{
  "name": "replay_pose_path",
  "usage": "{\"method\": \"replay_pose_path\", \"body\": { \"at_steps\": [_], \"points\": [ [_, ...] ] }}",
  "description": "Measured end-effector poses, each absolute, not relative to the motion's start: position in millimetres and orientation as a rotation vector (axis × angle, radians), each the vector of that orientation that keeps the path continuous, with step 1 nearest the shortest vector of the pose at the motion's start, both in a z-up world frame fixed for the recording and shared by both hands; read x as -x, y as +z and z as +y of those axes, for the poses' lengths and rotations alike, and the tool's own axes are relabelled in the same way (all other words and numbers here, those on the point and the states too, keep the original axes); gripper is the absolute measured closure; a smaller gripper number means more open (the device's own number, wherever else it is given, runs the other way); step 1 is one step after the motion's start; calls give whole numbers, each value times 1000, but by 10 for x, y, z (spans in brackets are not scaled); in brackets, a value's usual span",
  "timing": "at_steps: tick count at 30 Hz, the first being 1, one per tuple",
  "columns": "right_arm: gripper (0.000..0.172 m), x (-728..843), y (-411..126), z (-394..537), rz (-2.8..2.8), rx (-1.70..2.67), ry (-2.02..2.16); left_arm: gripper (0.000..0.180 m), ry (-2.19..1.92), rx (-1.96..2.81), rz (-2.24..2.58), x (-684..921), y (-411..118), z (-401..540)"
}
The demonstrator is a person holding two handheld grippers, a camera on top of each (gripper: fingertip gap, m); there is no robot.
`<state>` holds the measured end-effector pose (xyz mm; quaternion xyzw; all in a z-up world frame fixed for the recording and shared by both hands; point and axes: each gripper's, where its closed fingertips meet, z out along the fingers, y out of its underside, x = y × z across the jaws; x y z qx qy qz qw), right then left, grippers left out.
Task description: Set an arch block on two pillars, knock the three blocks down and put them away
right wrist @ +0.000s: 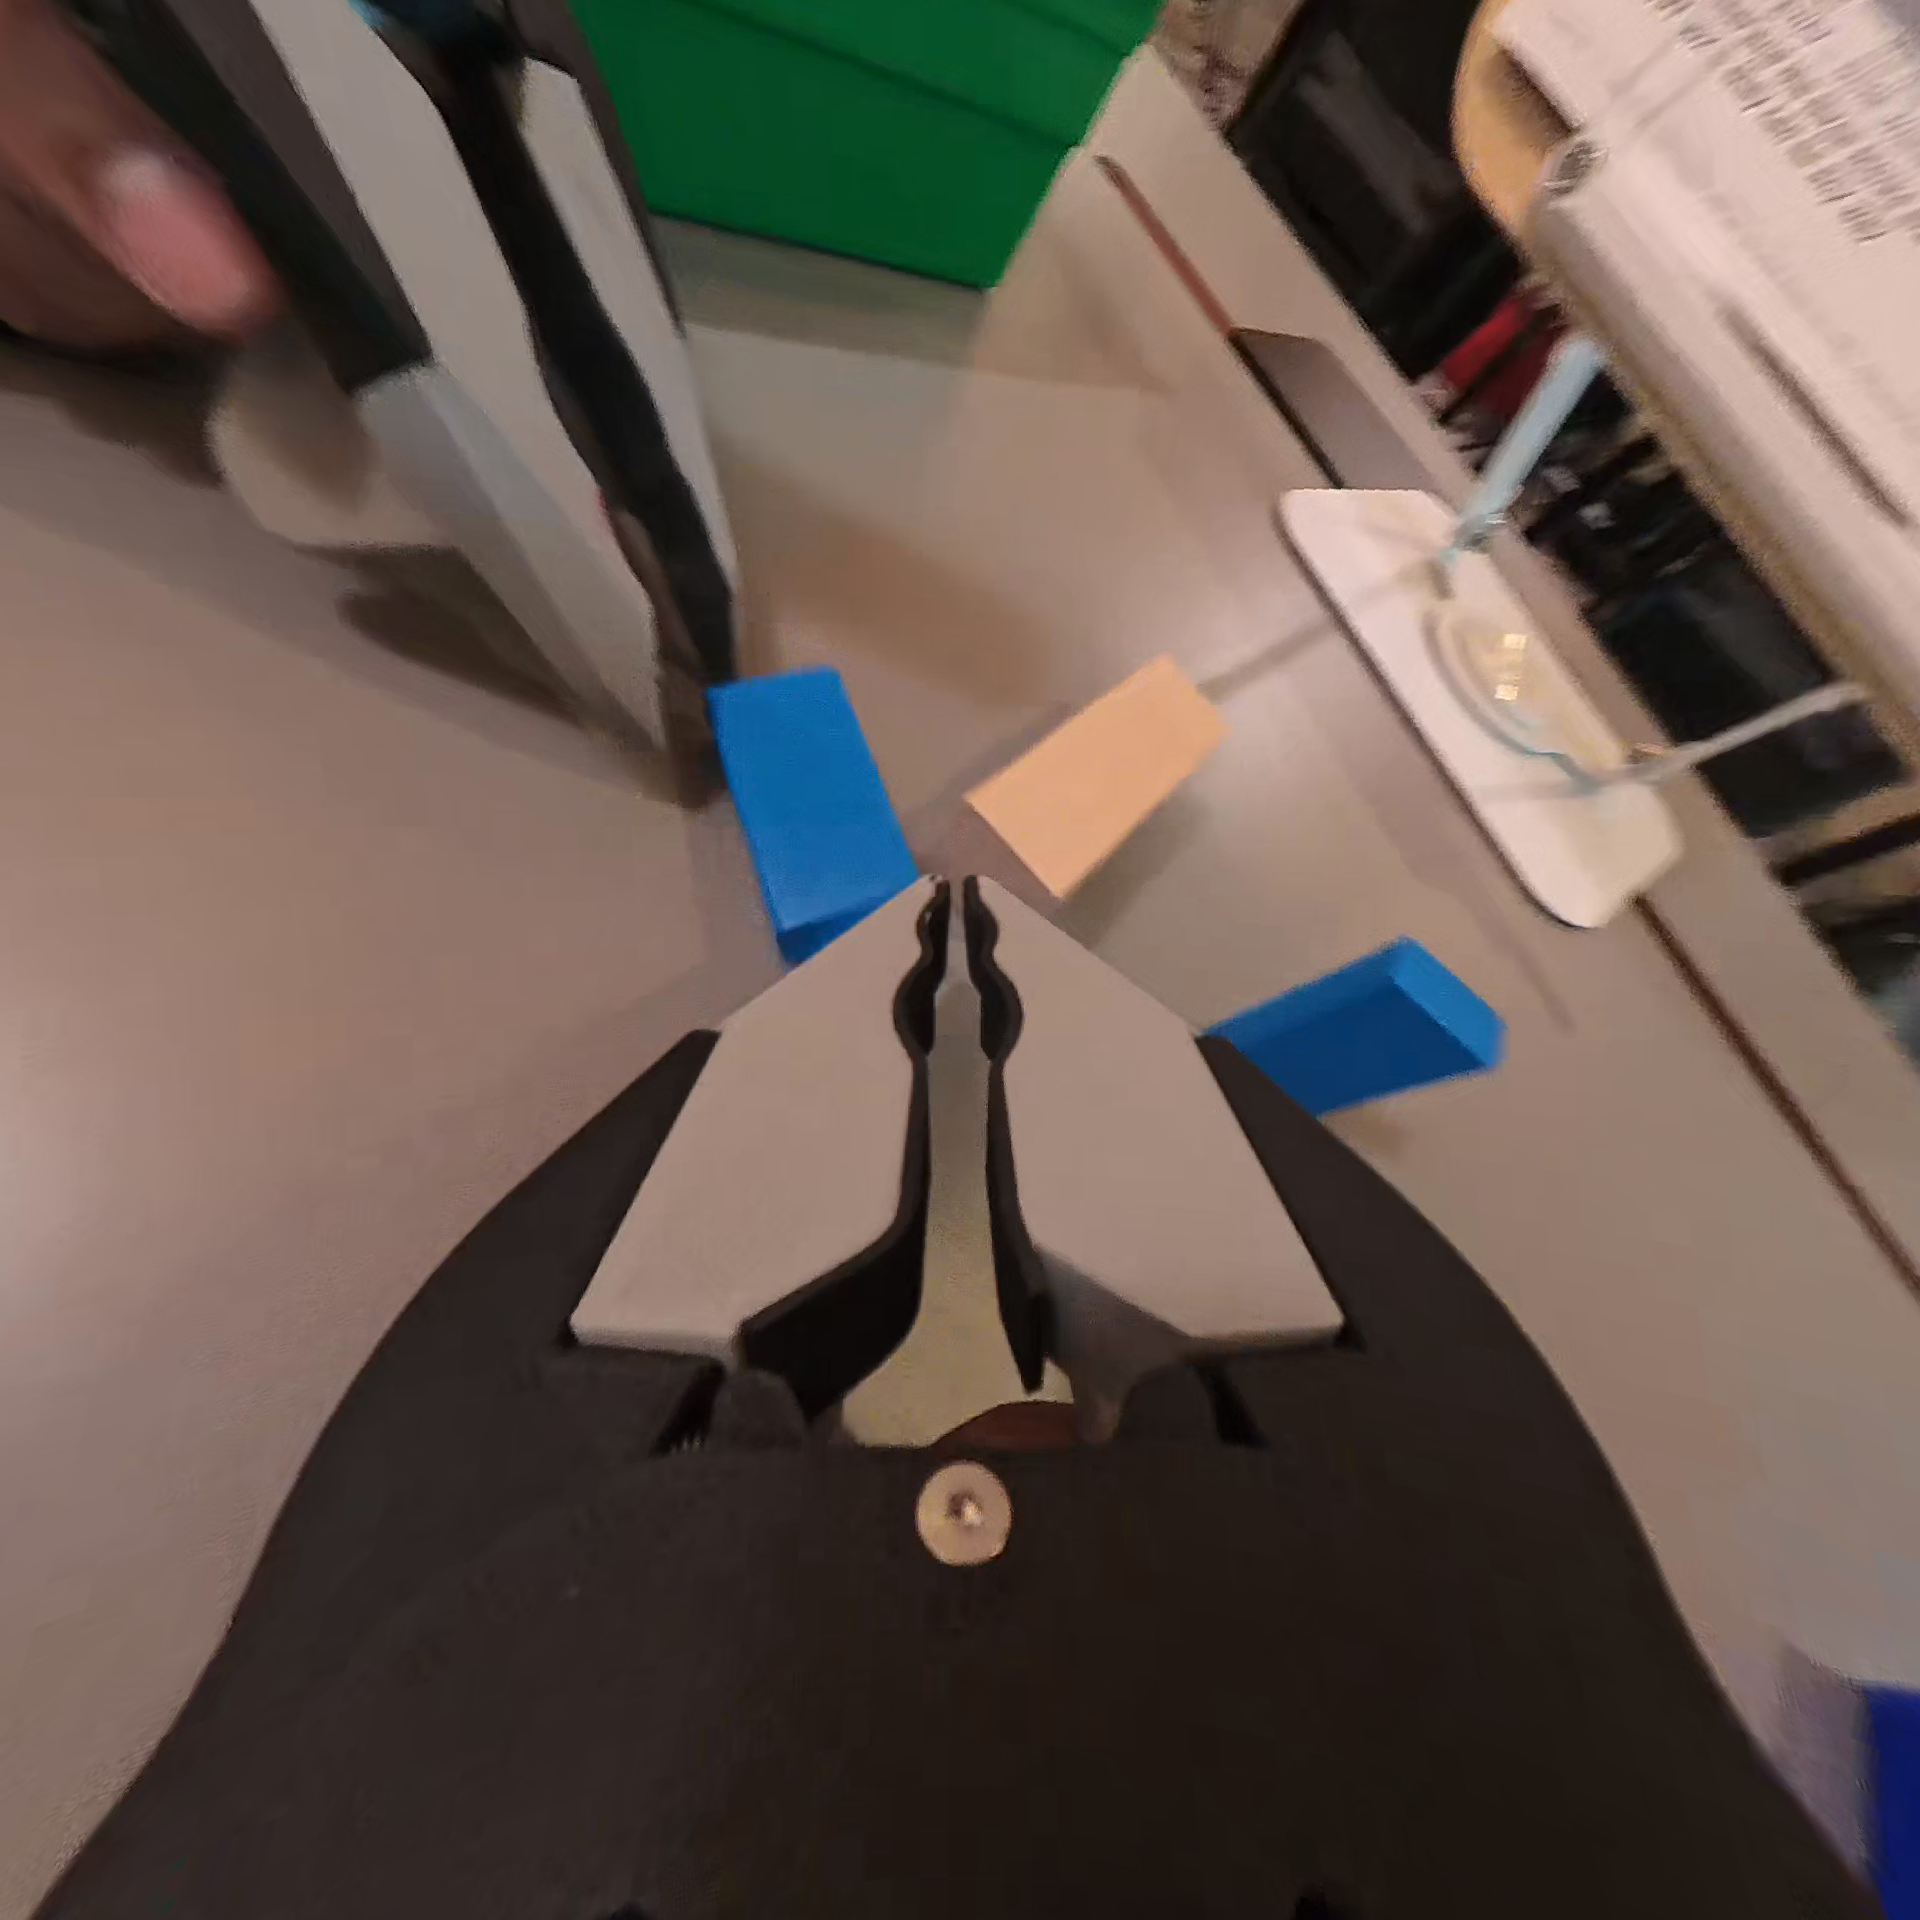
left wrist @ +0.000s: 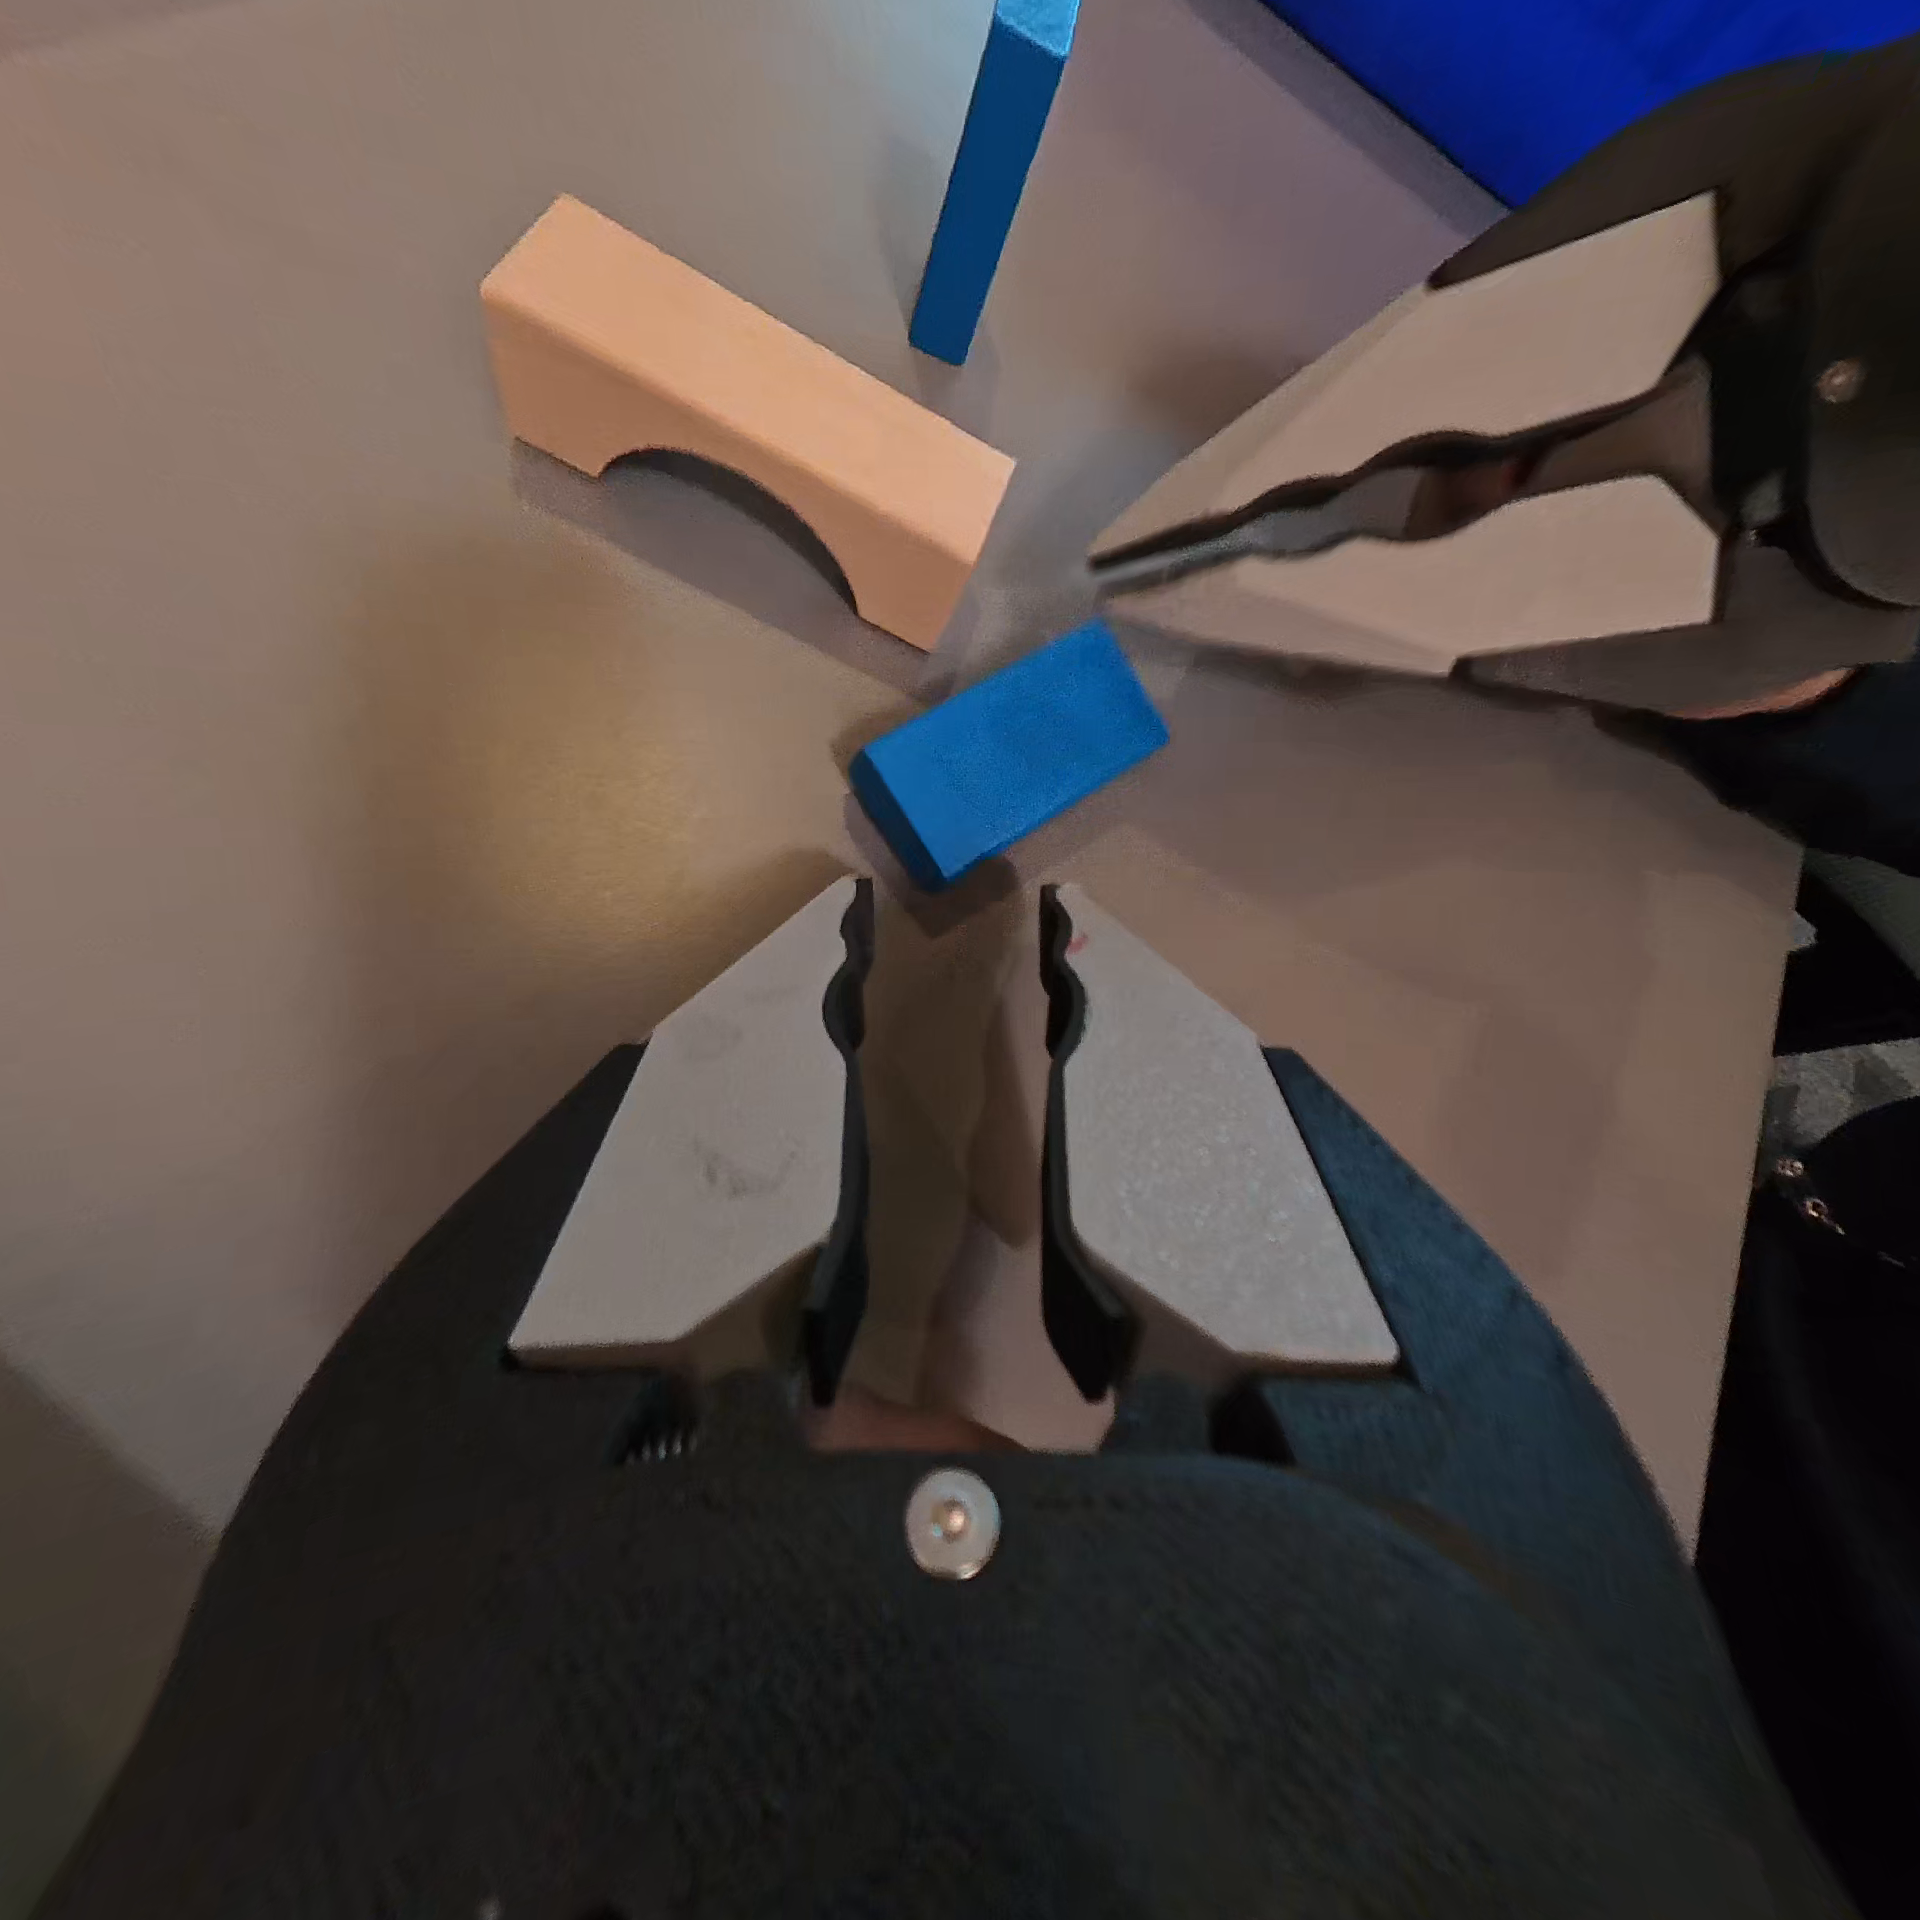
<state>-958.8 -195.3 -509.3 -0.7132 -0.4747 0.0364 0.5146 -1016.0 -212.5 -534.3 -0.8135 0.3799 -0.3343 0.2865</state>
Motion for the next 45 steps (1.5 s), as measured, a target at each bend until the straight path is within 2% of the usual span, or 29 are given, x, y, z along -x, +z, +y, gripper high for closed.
{"method": "replay_pose_path", "body": {
  "at_steps": [4,21,26,34,37,39,41,43,45],
  "points": [
    [165,9272,-5089,-1861,-1073,1762,26,151,-792,2189,921,10251,-5348,-1946],
    [138,8758,-4986,-1594,-710,1906,205,141,-648,2134,692,10463,-5218,-1694],
    [125,8942,-4896,-1663,-728,1848,349,141,-648,2118,691,10455,-5195,-1698],
    [126,9541,-4947,-1662,-811,1861,446,141,-652,2134,696,10426,-5219,-1704],
    [116,9700,-5081,-1532,-813,1953,403,141,-654,2126,698,10420,-5210,-1707],
    [117,9699,-5226,-1447,-821,2042,315,141,-657,2127,697,10420,-5210,-1707],
    [128,9684,-5386,-1424,-857,2137,275,141,-661,2130,697,10418,-5213,-1708],
    [138,9635,-5400,-1400,-867,2144,265,141,-660,2131,699,10417,-5216,-1709],
    [140,9563,-5347,-1389,-866,2111,258,141,-659,2130,701,10415,-5215,-1711]
  ]
}}
